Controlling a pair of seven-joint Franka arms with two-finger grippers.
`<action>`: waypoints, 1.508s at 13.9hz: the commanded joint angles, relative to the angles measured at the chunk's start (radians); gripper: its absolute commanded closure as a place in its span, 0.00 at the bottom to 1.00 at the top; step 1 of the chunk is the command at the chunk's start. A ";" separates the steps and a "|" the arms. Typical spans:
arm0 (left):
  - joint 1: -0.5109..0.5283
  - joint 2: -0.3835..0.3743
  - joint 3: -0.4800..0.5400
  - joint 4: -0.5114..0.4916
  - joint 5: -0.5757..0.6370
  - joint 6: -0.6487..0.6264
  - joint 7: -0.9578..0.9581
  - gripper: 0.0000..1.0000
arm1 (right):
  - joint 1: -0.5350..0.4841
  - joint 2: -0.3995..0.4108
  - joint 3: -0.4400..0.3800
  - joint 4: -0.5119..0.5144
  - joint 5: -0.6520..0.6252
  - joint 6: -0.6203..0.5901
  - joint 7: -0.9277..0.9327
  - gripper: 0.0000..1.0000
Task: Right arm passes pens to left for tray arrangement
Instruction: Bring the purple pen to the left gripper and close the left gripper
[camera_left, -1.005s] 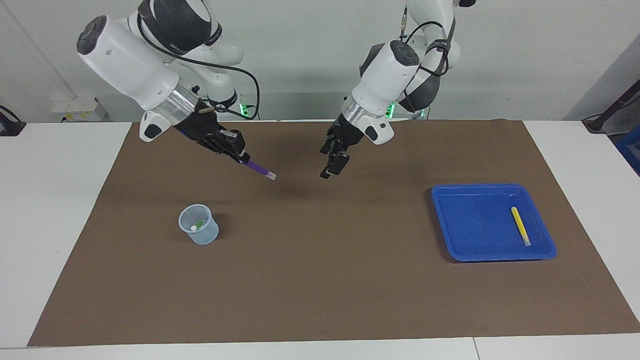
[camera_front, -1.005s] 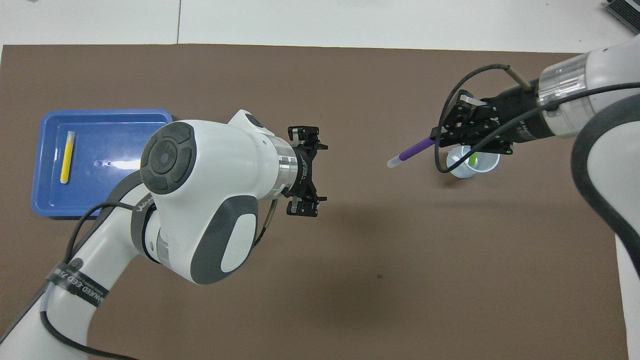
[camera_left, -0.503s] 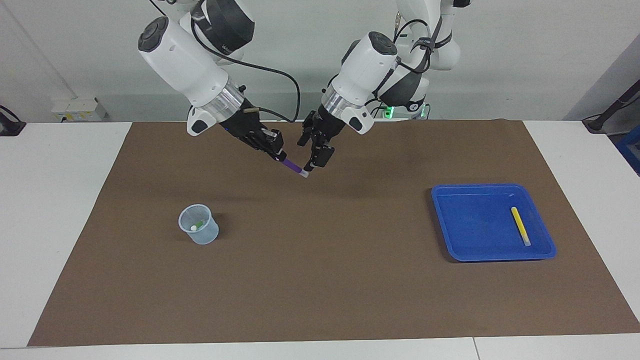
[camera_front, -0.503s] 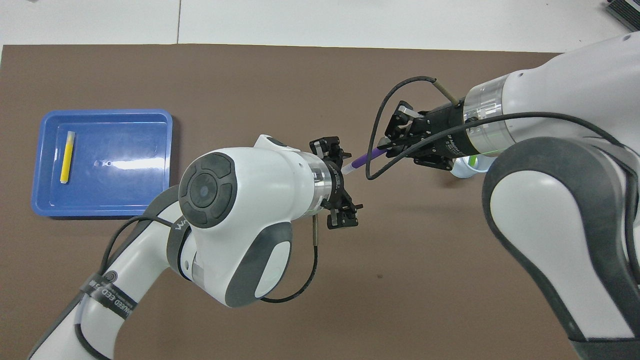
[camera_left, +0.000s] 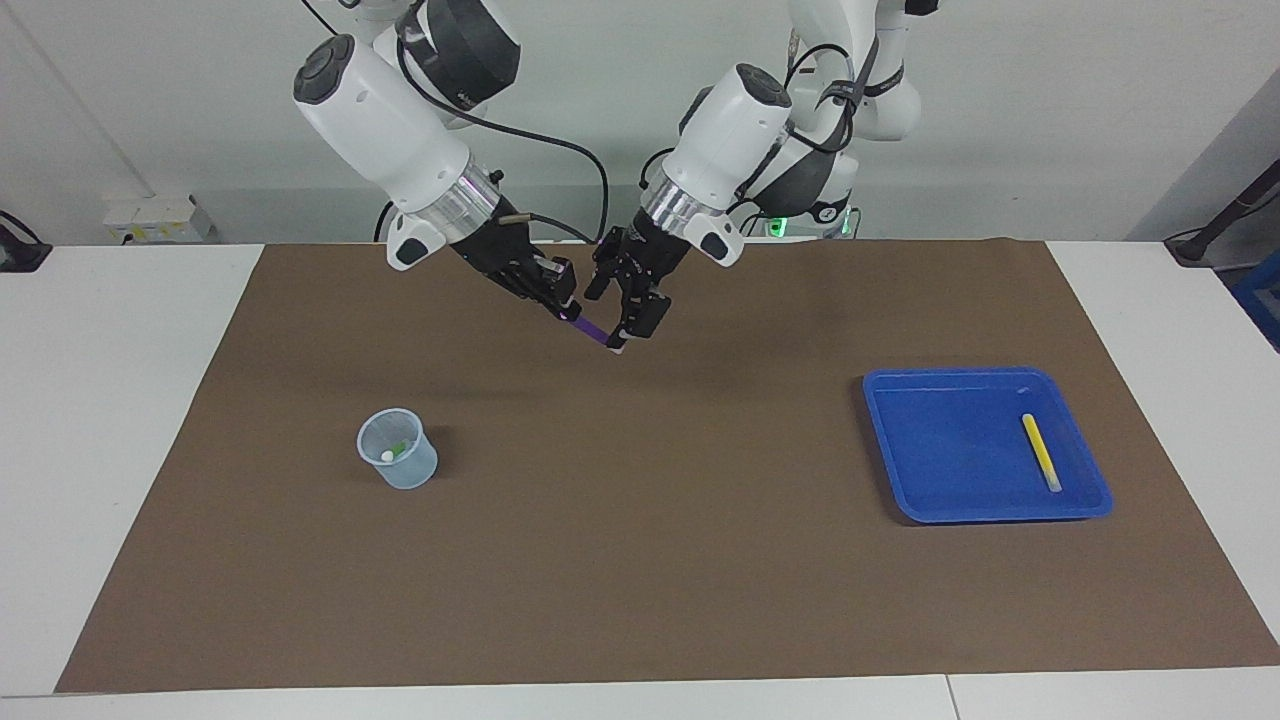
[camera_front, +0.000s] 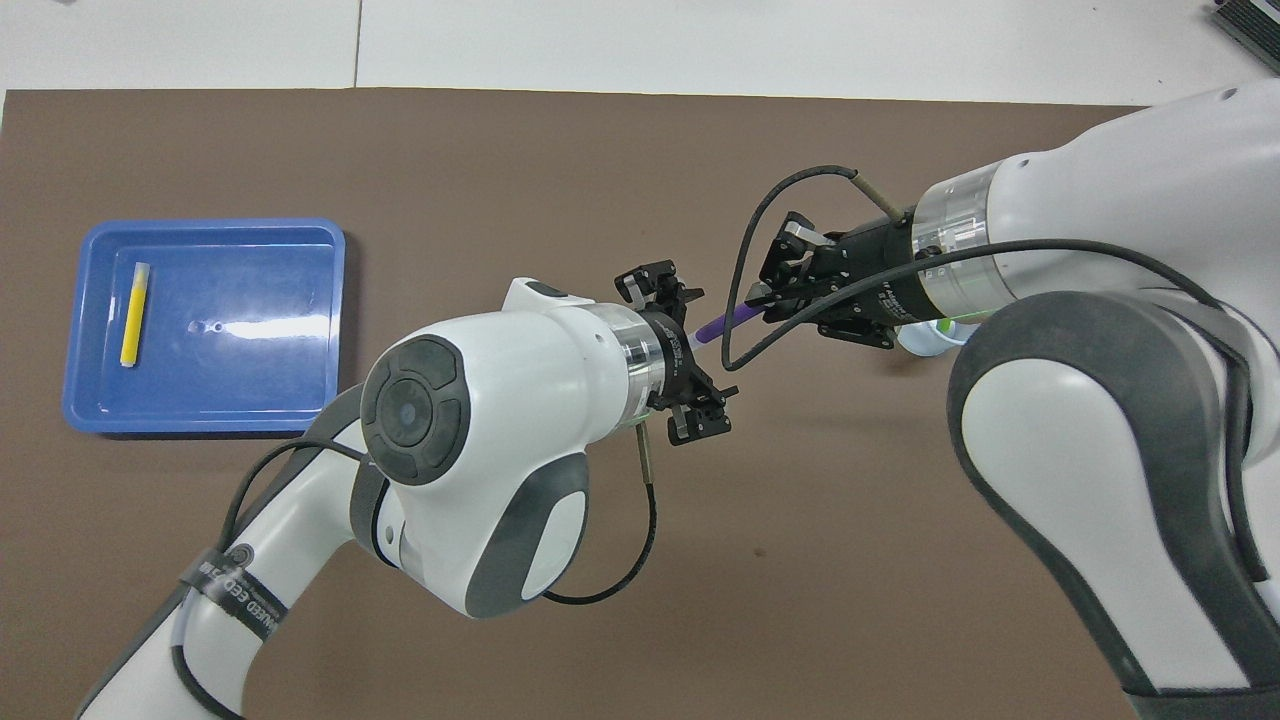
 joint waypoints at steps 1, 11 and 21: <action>-0.020 -0.004 0.017 -0.025 -0.002 0.039 -0.057 0.09 | -0.001 -0.027 0.000 -0.035 0.026 0.026 0.010 0.87; -0.053 0.021 0.017 -0.014 0.130 0.125 -0.195 0.25 | -0.001 -0.027 0.000 -0.037 0.026 0.027 0.008 0.87; -0.052 0.025 0.017 -0.014 0.144 0.124 -0.189 1.00 | -0.001 -0.027 0.000 -0.038 0.026 0.027 0.008 0.87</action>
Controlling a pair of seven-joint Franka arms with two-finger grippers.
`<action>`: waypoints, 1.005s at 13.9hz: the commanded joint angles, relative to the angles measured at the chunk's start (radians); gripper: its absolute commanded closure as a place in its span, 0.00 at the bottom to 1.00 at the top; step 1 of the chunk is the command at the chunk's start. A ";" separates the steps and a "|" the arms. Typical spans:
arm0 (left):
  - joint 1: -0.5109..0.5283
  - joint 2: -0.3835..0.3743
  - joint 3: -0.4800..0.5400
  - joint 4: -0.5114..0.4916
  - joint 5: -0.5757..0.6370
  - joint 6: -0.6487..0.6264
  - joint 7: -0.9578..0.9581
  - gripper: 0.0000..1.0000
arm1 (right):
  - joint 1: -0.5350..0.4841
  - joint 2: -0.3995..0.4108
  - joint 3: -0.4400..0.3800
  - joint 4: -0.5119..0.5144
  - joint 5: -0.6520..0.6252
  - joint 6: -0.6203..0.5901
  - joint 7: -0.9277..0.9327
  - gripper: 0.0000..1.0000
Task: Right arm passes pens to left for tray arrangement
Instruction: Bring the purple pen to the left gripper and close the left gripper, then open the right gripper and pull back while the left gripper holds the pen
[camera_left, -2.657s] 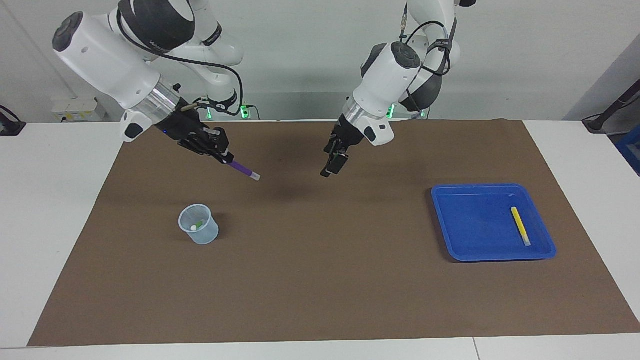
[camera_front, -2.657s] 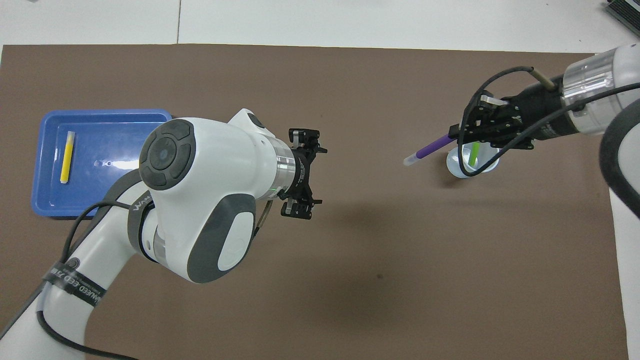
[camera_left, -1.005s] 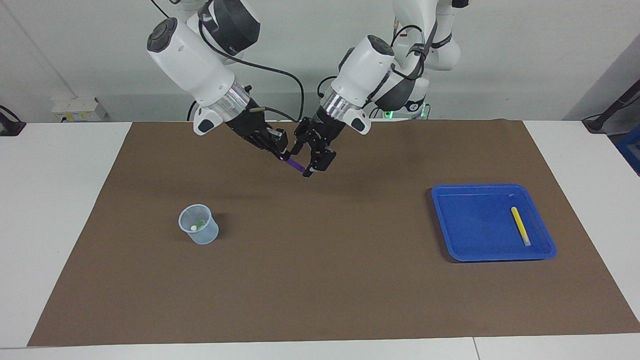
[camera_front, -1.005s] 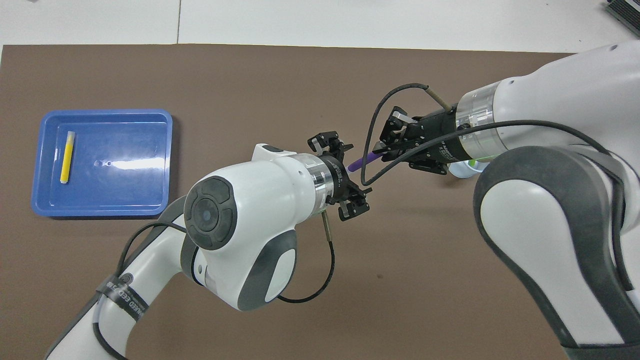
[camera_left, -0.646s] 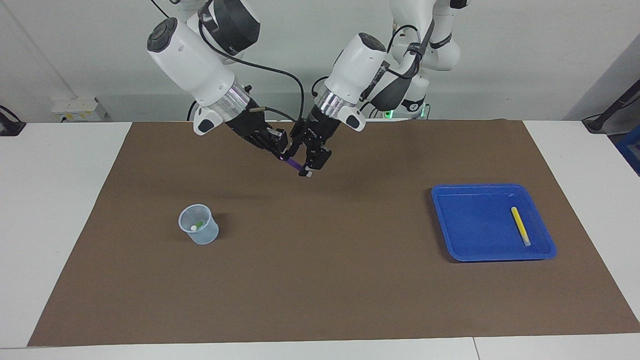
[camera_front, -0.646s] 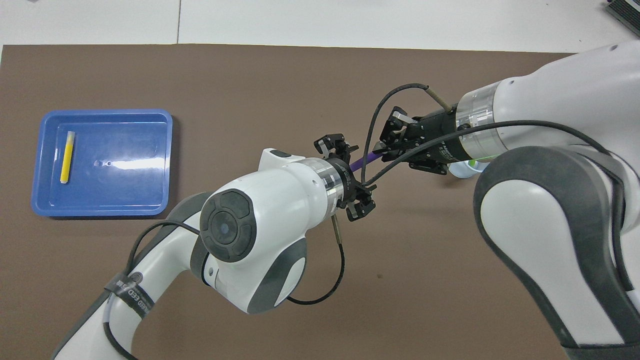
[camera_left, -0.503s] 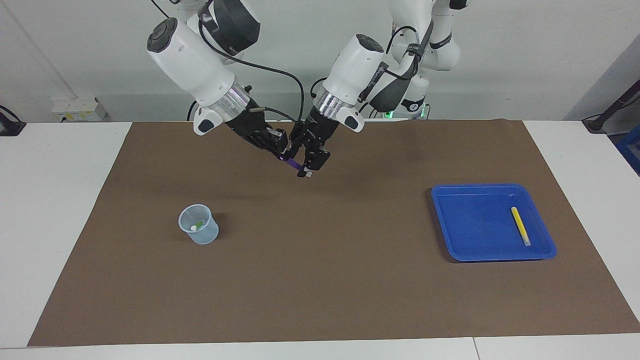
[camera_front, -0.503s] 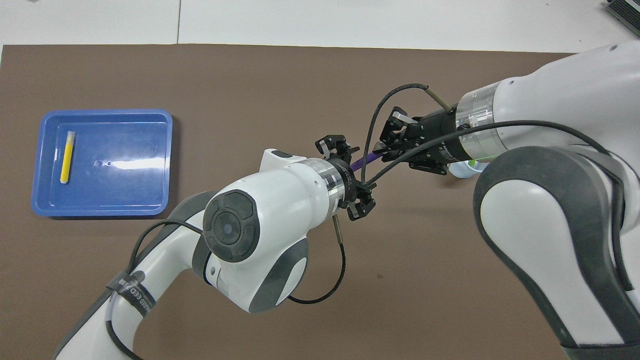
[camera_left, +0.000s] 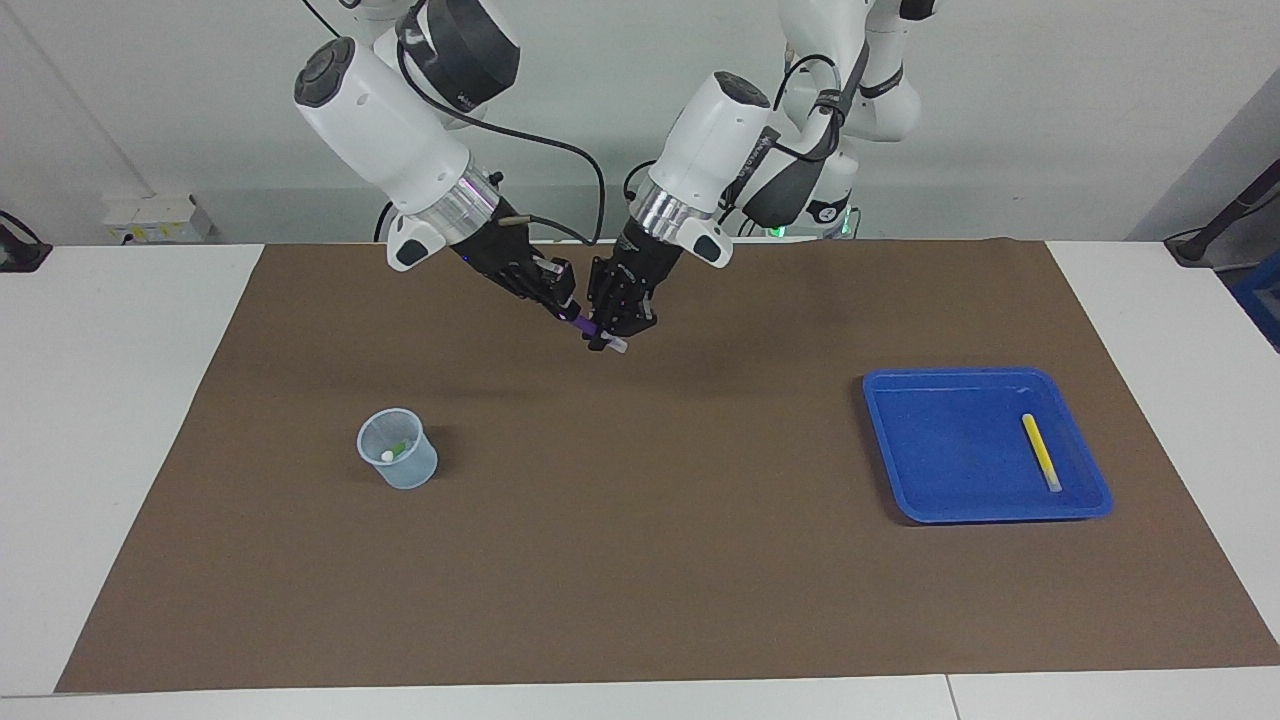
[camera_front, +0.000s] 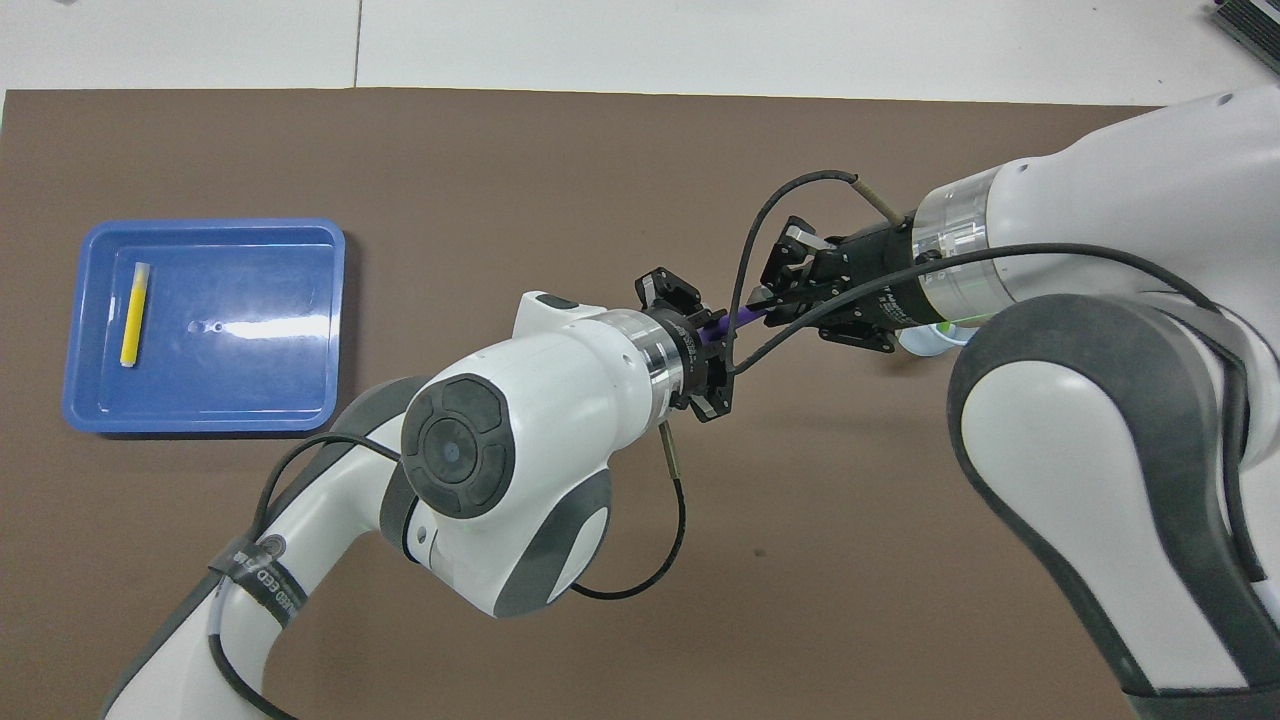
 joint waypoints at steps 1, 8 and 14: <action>-0.016 0.001 0.006 -0.003 0.017 0.012 -0.016 1.00 | -0.001 -0.022 0.002 -0.026 0.025 0.028 0.008 0.86; -0.003 0.003 0.006 0.022 0.050 -0.036 0.069 1.00 | -0.016 -0.017 -0.001 -0.017 0.003 0.010 -0.053 0.00; 0.055 -0.008 0.009 0.028 0.064 -0.183 0.376 1.00 | -0.114 -0.019 -0.004 -0.044 -0.202 -0.032 -0.569 0.00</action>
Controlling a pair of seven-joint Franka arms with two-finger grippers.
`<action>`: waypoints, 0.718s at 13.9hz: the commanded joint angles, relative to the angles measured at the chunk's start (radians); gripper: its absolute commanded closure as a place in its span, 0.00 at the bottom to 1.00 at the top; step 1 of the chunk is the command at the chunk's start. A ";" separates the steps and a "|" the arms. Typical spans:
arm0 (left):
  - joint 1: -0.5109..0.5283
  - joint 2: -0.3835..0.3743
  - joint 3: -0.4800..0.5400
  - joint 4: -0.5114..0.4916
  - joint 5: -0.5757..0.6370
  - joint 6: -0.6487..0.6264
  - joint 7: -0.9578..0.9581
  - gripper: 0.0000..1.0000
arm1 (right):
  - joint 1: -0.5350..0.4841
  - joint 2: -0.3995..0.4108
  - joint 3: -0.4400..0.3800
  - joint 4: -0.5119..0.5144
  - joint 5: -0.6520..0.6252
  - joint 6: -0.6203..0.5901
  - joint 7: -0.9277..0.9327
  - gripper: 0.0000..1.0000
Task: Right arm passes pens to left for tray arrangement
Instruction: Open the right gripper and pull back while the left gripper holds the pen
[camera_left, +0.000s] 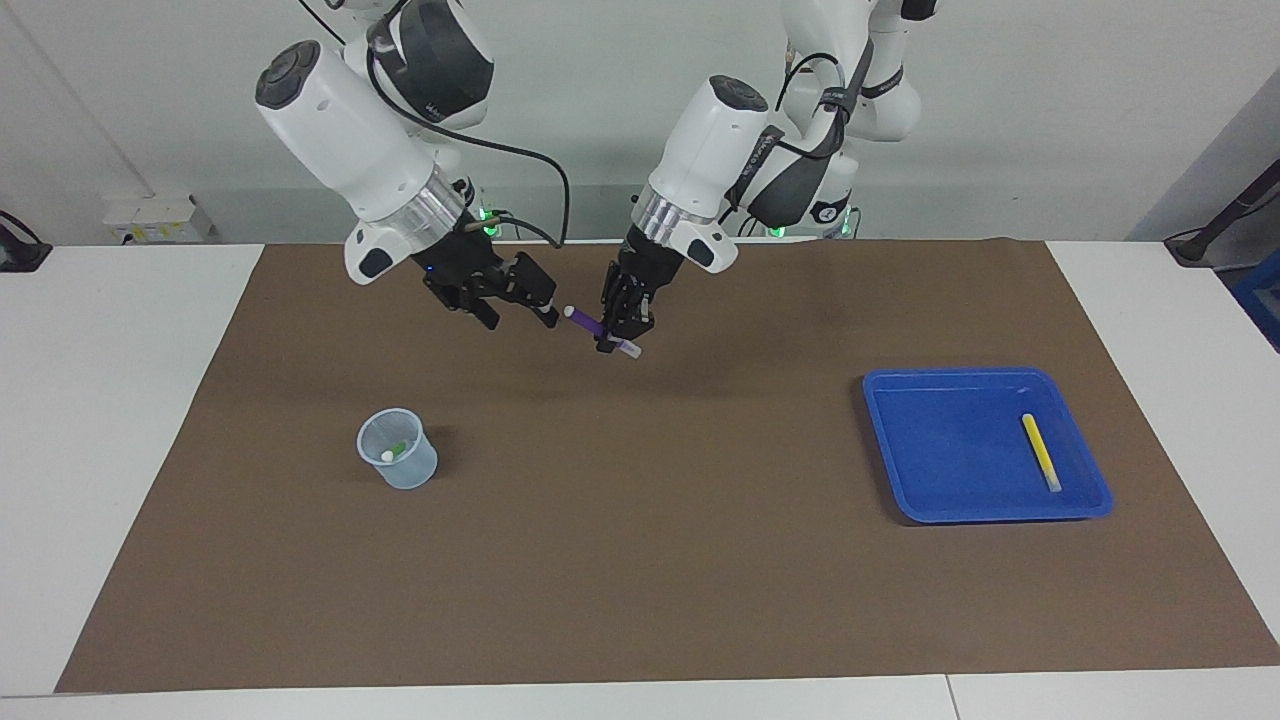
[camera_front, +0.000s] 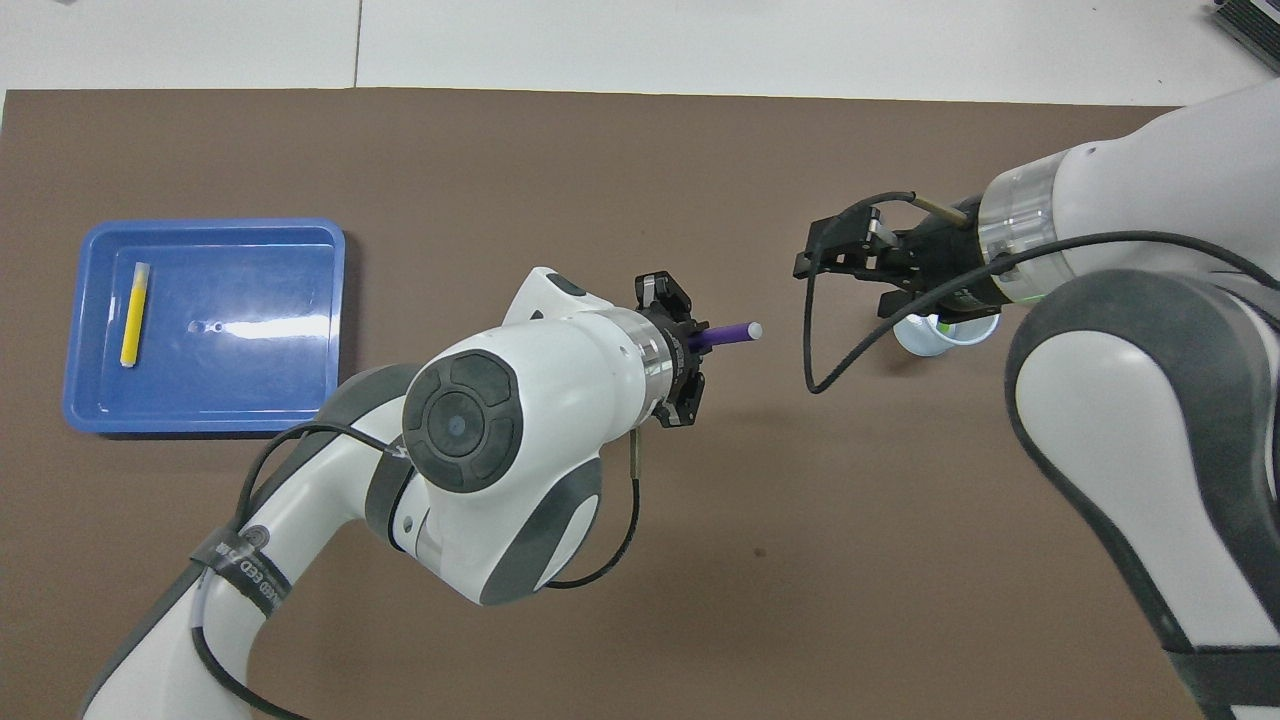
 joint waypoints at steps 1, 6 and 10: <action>0.044 -0.009 0.001 0.033 0.018 -0.097 0.146 1.00 | -0.052 -0.014 0.008 -0.069 -0.109 0.009 -0.281 0.00; 0.162 -0.016 0.000 0.053 0.018 -0.263 0.483 1.00 | -0.116 0.058 0.008 -0.149 -0.264 0.146 -0.620 0.00; 0.292 -0.032 0.000 0.048 0.017 -0.409 0.860 1.00 | -0.143 0.138 0.008 -0.149 -0.388 0.217 -0.695 0.21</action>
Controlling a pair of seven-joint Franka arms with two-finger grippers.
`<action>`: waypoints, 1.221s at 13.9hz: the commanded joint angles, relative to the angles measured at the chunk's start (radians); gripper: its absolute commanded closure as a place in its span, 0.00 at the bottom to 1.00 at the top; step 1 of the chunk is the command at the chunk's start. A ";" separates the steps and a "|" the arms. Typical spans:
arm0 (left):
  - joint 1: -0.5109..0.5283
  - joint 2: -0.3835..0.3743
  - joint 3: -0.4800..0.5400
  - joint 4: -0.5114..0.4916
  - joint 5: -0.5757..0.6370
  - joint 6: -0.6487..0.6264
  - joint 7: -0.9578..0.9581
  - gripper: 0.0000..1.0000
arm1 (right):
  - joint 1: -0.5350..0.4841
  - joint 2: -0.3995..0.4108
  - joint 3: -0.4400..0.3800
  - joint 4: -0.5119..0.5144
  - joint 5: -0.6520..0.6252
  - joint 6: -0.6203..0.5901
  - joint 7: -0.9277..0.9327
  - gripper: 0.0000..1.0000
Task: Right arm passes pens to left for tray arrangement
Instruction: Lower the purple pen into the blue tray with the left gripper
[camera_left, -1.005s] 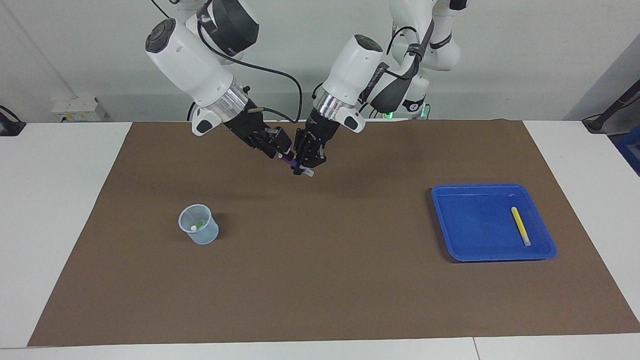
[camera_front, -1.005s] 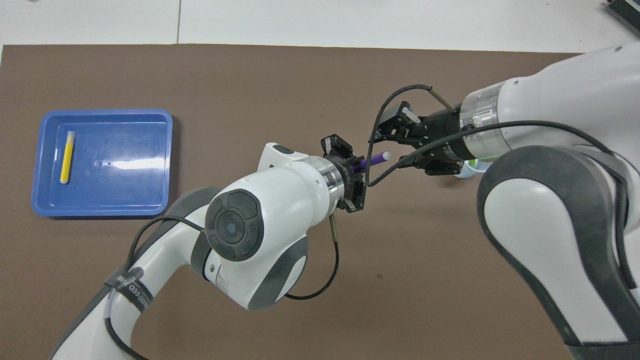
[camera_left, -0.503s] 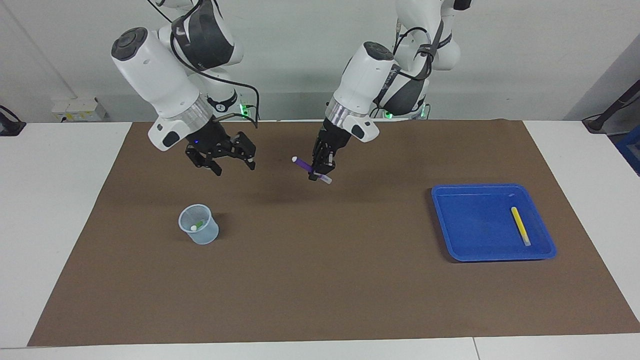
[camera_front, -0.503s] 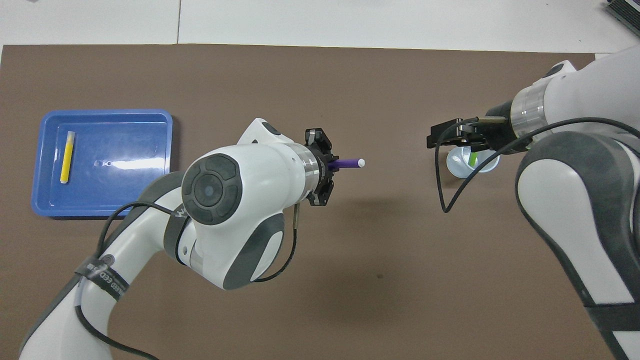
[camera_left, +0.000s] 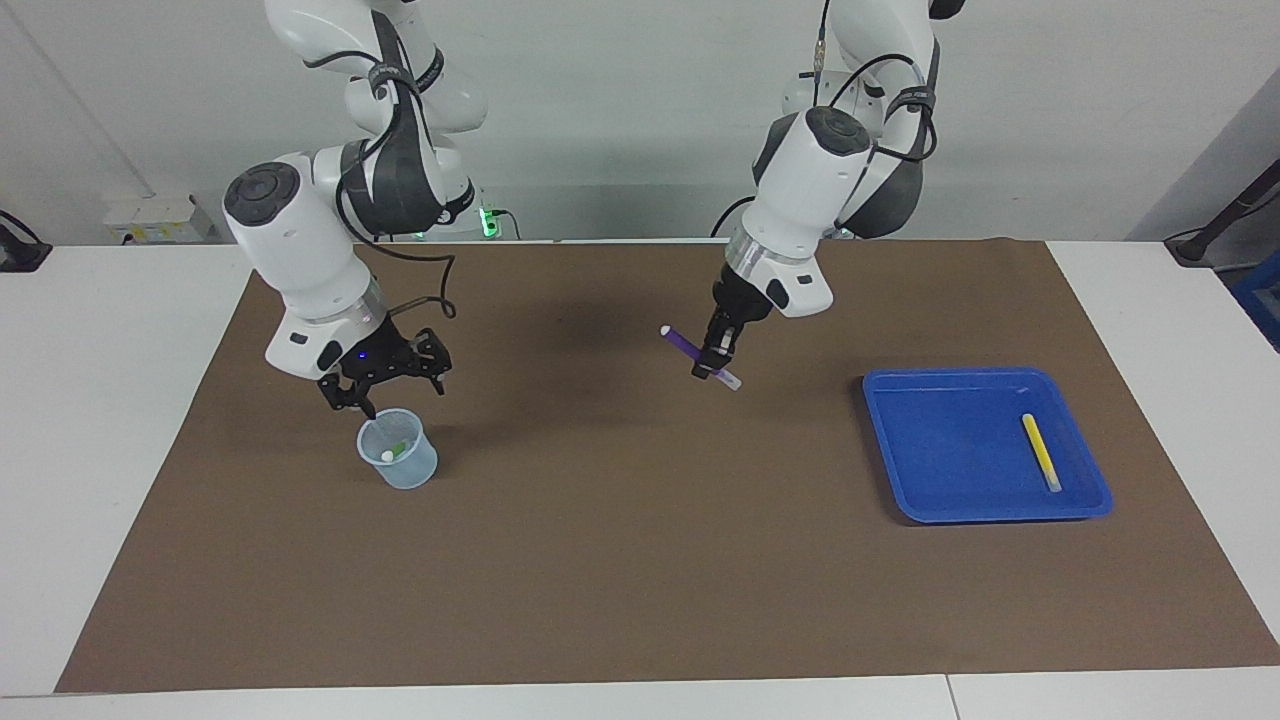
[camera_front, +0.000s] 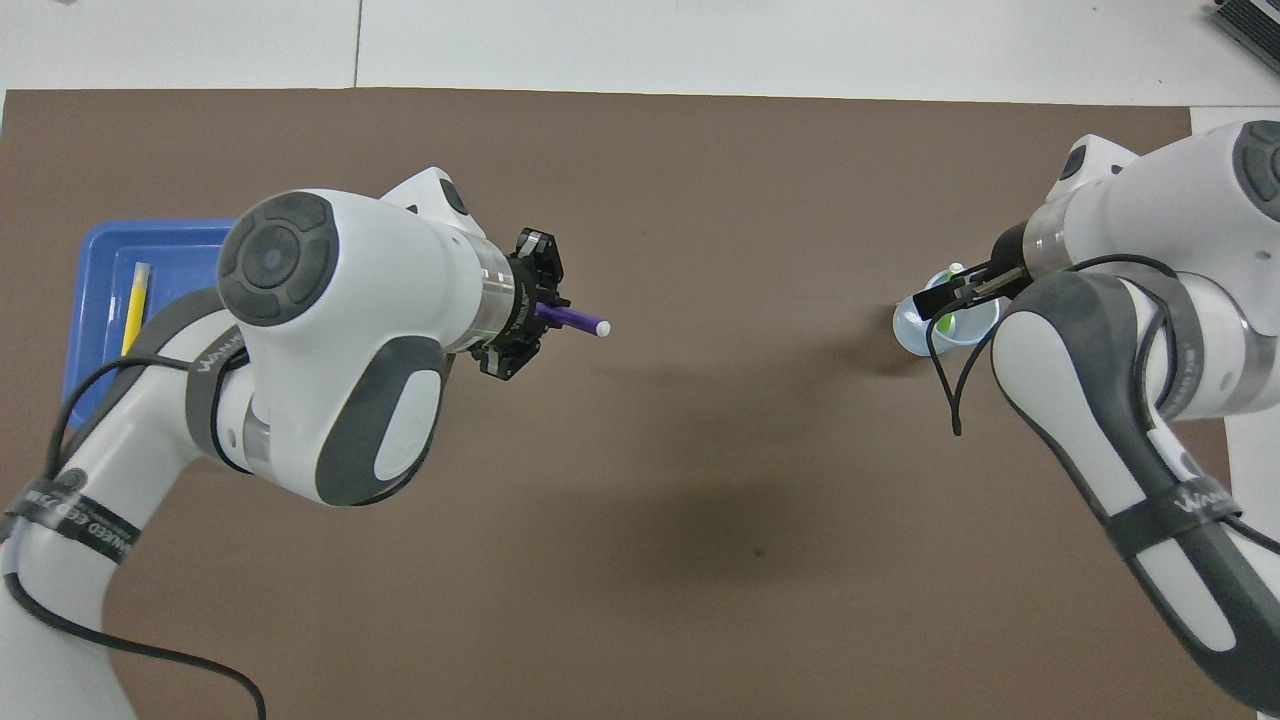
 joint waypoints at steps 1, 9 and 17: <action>0.109 -0.024 -0.008 -0.002 0.013 -0.113 0.262 1.00 | -0.017 0.041 0.013 -0.001 -0.082 0.044 -0.036 0.30; 0.367 -0.066 -0.002 -0.068 0.013 -0.179 1.032 1.00 | -0.020 0.083 0.013 -0.001 -0.130 0.085 -0.037 0.59; 0.505 0.046 -0.002 -0.083 0.255 -0.006 1.531 1.00 | -0.035 0.084 0.013 0.029 -0.128 0.078 -0.028 0.87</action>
